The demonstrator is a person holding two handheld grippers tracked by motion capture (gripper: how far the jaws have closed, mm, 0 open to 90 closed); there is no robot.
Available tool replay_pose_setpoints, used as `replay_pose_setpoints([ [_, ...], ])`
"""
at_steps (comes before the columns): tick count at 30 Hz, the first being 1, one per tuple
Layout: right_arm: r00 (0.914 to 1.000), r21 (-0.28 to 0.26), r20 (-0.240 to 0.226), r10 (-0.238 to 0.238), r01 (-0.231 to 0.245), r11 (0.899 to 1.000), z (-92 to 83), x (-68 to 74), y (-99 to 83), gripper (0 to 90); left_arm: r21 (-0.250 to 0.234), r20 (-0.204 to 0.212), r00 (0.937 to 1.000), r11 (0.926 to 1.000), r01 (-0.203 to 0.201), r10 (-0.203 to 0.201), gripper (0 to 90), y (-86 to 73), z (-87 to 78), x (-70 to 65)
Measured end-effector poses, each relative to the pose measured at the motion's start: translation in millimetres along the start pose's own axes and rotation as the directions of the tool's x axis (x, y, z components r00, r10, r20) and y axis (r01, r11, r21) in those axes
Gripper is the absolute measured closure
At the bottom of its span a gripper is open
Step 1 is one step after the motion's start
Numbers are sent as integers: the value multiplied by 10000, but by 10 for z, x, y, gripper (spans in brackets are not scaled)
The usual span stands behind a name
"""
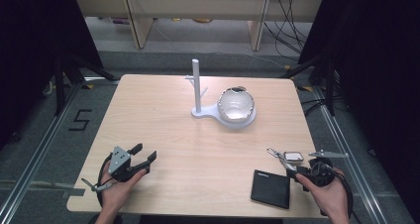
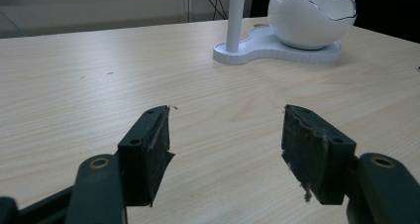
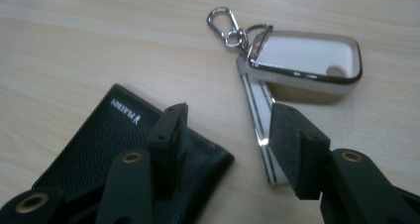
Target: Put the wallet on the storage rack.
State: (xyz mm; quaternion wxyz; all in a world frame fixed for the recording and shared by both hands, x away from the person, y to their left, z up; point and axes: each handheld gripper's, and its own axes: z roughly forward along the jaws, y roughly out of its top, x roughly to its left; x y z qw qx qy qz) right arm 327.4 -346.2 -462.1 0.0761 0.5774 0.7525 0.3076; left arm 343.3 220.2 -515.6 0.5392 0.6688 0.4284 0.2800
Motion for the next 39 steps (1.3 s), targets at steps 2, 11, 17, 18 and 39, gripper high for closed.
replay_pose_setpoints([
  [2, 9997, 216, 86, 231, -233, 9995, -18, 10, -8, 506, 87, -25, 10000, 10000, 33, -33, 345, 6, 13, -2],
  [11, 9960, 1251, 121, 889, -897, 9881, 18, 91, -102, 514, 186, 23, 10000, 9998, -1, 0, 333, 9, 16, -34],
  [17, 9875, 1780, 26, 1574, -1553, 9717, 55, 174, -122, 518, 129, 169, 9999, 9999, -11, 9, 332, 16, 3, -48],
  [18, 9875, 1780, 26, 1574, -1553, 9717, 55, 174, -122, 518, 129, 169, 9999, 9999, -11, 9, 332, 16, 3, -48],
  [39, 9389, 3264, -161, 3438, -3201, 8894, 287, 141, 71, 607, 174, 274, 9996, 9998, -10, 5, 333, 13, 11, -75],
])
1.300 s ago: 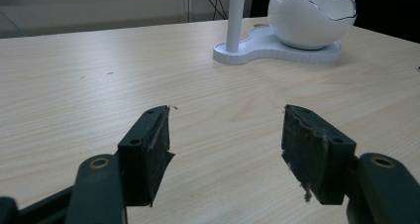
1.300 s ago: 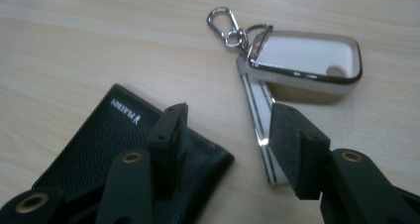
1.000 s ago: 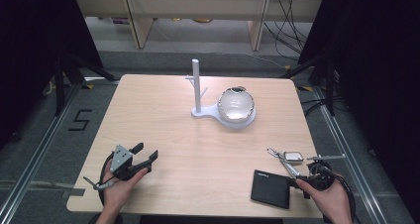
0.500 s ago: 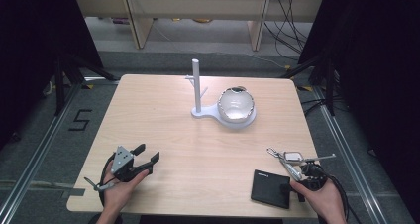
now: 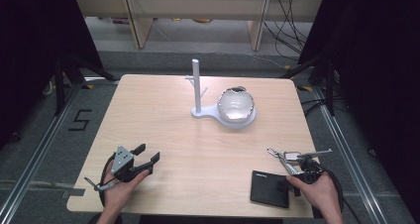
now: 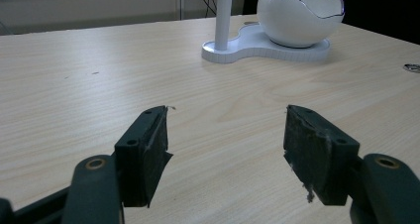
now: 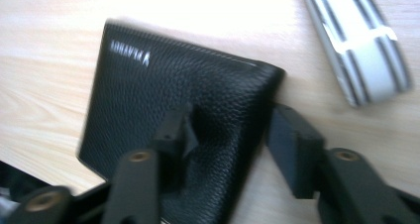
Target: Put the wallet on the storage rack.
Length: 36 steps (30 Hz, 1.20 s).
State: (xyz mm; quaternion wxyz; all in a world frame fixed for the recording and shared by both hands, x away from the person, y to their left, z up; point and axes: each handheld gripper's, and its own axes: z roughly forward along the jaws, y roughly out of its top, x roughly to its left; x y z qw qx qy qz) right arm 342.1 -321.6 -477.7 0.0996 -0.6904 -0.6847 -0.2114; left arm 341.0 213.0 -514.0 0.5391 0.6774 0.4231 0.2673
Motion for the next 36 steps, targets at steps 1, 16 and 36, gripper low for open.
replay_pose_setpoints([
  [1, 9998, 67, -185, -51, 52, 10000, 10, -10, 8, 634, 0, -14, 10000, 10000, 3, -3, 333, -1, -1, 1],
  [16, 9918, 429, 430, -1205, 1187, 9920, -22, 164, 62, 808, 26, -57, 10000, 10000, -39, 39, 336, 1, 5, -1],
  [36, 6573, 156, 3208, -6820, 7163, 6977, -654, 865, 222, 819, 31, -84, 10000, 10000, -25, 25, 338, -2, -9, 9],
])
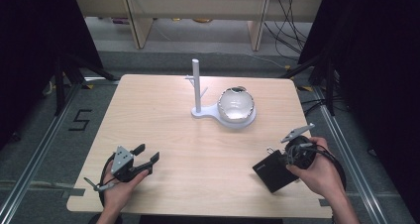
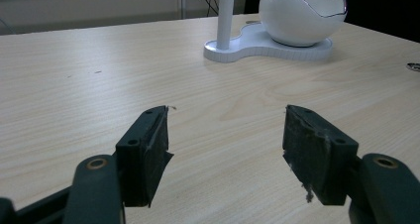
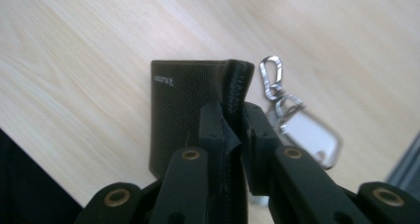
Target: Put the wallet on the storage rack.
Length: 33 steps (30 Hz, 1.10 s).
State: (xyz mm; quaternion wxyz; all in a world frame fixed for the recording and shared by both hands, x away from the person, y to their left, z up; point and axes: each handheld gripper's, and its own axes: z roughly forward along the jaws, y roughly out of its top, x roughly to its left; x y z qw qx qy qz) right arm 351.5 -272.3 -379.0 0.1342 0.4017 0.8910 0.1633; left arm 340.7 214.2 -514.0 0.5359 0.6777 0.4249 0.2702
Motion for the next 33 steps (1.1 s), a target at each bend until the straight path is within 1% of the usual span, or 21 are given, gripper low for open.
replay_pose_setpoints([
  [3, 9961, -69, 341, -820, 822, 9966, -20, -17, 48, 819, -1, 6, 10000, 10000, 6, -6, 338, 0, 0, -3],
  [6, 9888, 3, 562, -1384, 1385, 9904, -44, -18, 81, 819, 0, 8, 10000, 10000, -2, 2, 339, 0, 0, -3],
  [7, 9789, -112, 699, -1922, 1935, 9810, -47, -24, 98, 818, 0, 8, 10000, 10000, -2, 2, 339, 0, 0, -3],
  [9, 9502, -233, 948, -2970, 3004, 9535, -58, -17, 121, 818, 1, 24, 10000, 10000, -18, 18, 339, -3, 2, -5],
  [10, 9474, -290, 944, -3059, 3098, 9504, -57, 15, 126, 818, -57, 75, 10000, 10000, -12, 13, 339, -5, 9, -3],
  [11, 9383, -298, 991, -3314, 3357, 9415, -57, 26, 135, 818, -16, 54, 10000, 10000, -18, 18, 340, -5, 9, -5],
  [12, 9383, -298, 991, -3314, 3357, 9415, -57, 26, 135, 818, -16, 54, 10000, 10000, -18, 18, 340, -5, 9, -5],
  [13, 9286, -425, 1031, -3565, 3622, 9311, -58, 34, 155, 819, -58, 76, 10000, 10000, -19, 19, 339, -7, 12, -5],
  [15, 9209, -431, 1029, -3760, 3818, 9232, -64, 37, 175, 819, 25, 21, 10000, 10000, -19, 19, 339, -6, 8, -10],
  [16, 9108, -445, 1106, -3978, 4044, 9135, -59, 33, 191, 819, 25, 21, 10000, 10000, -19, 19, 340, -6, 8, -10],
  [17, 9160, -372, 1087, -3861, 3919, 9193, -57, 38, 198, 819, 23, 45, 10000, 10000, -31, 31, 340, -9, 9, -12],
  [18, 9148, -343, 1178, -3864, 3926, 9191, -54, 38, 206, 819, 23, 45, 10000, 10000, -31, 31, 340, -9, 9, -12],
  [22, 9117, -337, 1265, -3909, 3978, 9168, -46, 20, 237, 819, 29, 49, 10000, 10000, -54, 54, 340, -9, 9, -15],
  [23, 9152, -314, 1227, -3838, 3901, 9202, -60, 11, 253, 819, 23, 31, 10000, 10000, -73, 73, 341, -11, 10, -14],
  [25, 9162, -359, 1207, -3820, 3886, 9207, -71, -6, 271, 819, 24, 24, 10000, 10000, -74, 74, 342, -11, 10, -15],
  [26, 9119, -397, 1246, -3911, 3984, 9163, -70, -16, 285, 819, 24, 24, 10000, 10000, -74, 74, 342, -11, 10, -15],
  [27, 9176, -398, 1274, -3764, 3839, 9225, -74, -17, 290, 819, 12, 21, 10000, 10000, -84, 84, 343, -10, 10, -17],
  [30, 9162, -454, 1298, -3790, 3873, 9208, -79, -37, 322, 819, 6, 16, 10000, 10000, -82, 82, 342, -10, 9, -18],
  [31, 9114, -482, 1255, -3919, 4002, 9152, -77, -47, 337, 820, 9, 14, 10000, 10000, -83, 83, 342, -11, 9, -19],
  [32, 9114, -482, 1255, -3919, 4002, 9152, -77, -47, 337, 820, 9, 14, 10000, 10000, -83, 83, 343, -11, 9, -19],
  [33, 9147, -458, 1408, -3787, 3881, 9205, -78, -45, 354, 819, 26, 10, 10000, 10000, -88, 88, 343, -13, 10, -20],
])
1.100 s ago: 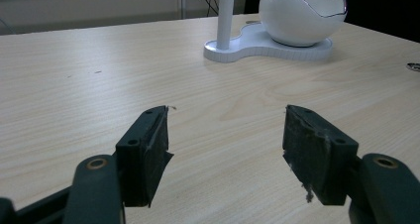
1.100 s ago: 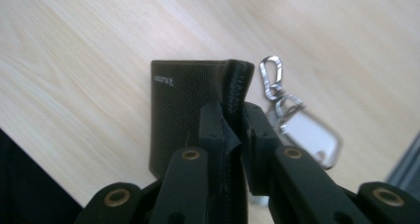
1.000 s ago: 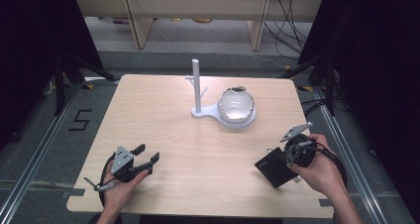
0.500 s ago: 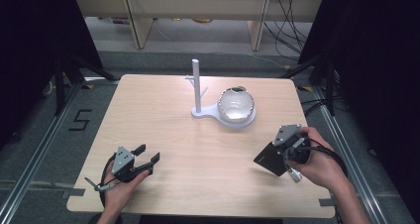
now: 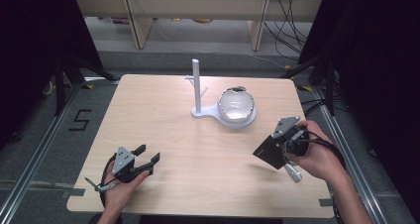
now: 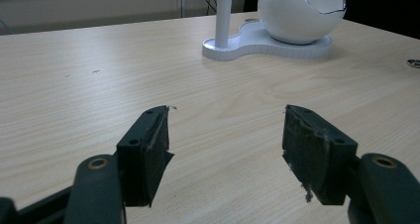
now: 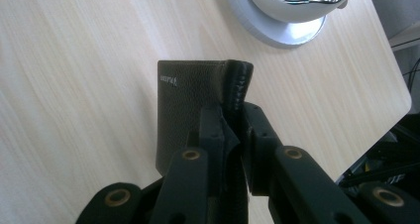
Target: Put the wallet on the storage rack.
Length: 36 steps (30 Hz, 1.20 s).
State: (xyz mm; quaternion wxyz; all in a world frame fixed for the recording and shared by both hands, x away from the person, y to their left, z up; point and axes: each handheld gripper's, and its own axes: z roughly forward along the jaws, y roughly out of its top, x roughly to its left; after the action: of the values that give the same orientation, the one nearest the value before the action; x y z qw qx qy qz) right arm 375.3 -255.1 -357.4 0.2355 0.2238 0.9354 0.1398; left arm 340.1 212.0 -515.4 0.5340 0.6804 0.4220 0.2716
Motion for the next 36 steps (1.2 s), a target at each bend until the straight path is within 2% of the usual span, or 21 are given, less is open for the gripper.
replay_pose_setpoints([
  [4, 9998, -86, 29, -219, 219, 9997, 3, -35, 31, 819, -1, 16, 10000, 10000, -9, 9, 343, 0, 2, -6],
  [8, 9995, -151, 175, -249, 251, 9996, -10, -59, 63, 819, -2, 25, 10000, 10000, -25, 25, 343, -1, 4, -12],
  [10, 9996, -205, 256, -116, 121, 9997, -17, -68, 75, 819, -15, 32, 10000, 10000, -9, 9, 343, -2, 6, -15],
  [12, 9992, -235, 310, -271, 278, 9993, -23, -90, 97, 819, 3, 20, 10000, 10000, -23, 23, 343, -2, 5, -16],
  [13, 9993, -224, 361, -128, 137, 9997, -30, -90, 104, 819, 9, 30, 10000, 10000, -30, 30, 343, -3, 5, -19],
  [14, 9990, -278, 341, -279, 289, 9992, -29, -105, 117, 819, -12, 53, 10000, 10000, -38, 38, 343, -5, 8, -19],
  [15, 9990, -221, 435, -130, 140, 9997, -32, -103, 129, 819, -46, 85, 10000, 10000, -41, 42, 343, -6, 12, -18],
  [18, 9985, -277, 513, -199, 213, 9994, -41, -124, 165, 819, -40, 75, 10000, 10000, -52, 52, 343, -6, 11, -17],
  [19, 9981, -363, 498, -368, 386, 9986, -40, -139, 181, 819, -43, 77, 10000, 10000, -48, 48, 343, -6, 12, -17],
  [20, 9981, -363, 498, -368, 386, 9986, -40, -139, 181, 819, -43, 77, 10000, 10000, -48, 48, 343, -6, 12, -17],
  [21, 9985, -349, 519, -165, 183, 9992, -49, -134, 190, 819, -49, 75, 10000, 10000, -37, 37, 343, -7, 11, -18],
  [22, 9978, -423, 554, -371, 395, 9983, -45, -148, 205, 819, 21, 30, 10000, 10000, -20, 20, 343, -5, 4, -23],
  [23, 9980, -413, 575, -258, 282, 9987, -50, -148, 215, 819, -40, 87, 10000, 10000, -3, 3, 343, -8, 10, -23],
  [24, 9973, -478, 596, -439, 468, 9978, -46, -163, 240, 819, -35, 112, 9999, 10000, -17, 17, 343, -9, 12, -25],
  [27, 9971, -470, 643, -401, 432, 9980, -44, -166, 256, 819, 44, 63, 10000, 10000, -29, 29, 343, -9, 9, -33],
  [28, 9965, -492, 657, -519, 552, 9973, -40, -179, 266, 820, -14, 78, 10000, 10000, -20, 20, 343, -12, 12, -34],
  [30, 9967, -489, 712, -387, 422, 9979, -40, -181, 283, 819, 21, 73, 10000, 10000, -30, 29, 343, -10, 9, -35],
  [31, 9962, -545, 695, -517, 555, 9970, -40, -198, 306, 820, 35, 59, 10000, 10000, -28, 27, 343, -10, 7, -36],
  [32, 9963, -526, 762, -407, 447, 9976, -42, -197, 316, 820, 35, 59, 10000, 10000, -28, 27, 343, -10, 7, -36],
  [35, 9953, -570, 808, -543, 590, 9966, -38, -214, 342, 819, 32, 62, 10000, 10000, -34, 34, 343, -12, 7, -36],
  [36, 9953, -561, 867, -425, 475, 9973, -39, -219, 365, 820, 39, 67, 10000, 10000, -43, 43, 343, -12, 7, -36],
])
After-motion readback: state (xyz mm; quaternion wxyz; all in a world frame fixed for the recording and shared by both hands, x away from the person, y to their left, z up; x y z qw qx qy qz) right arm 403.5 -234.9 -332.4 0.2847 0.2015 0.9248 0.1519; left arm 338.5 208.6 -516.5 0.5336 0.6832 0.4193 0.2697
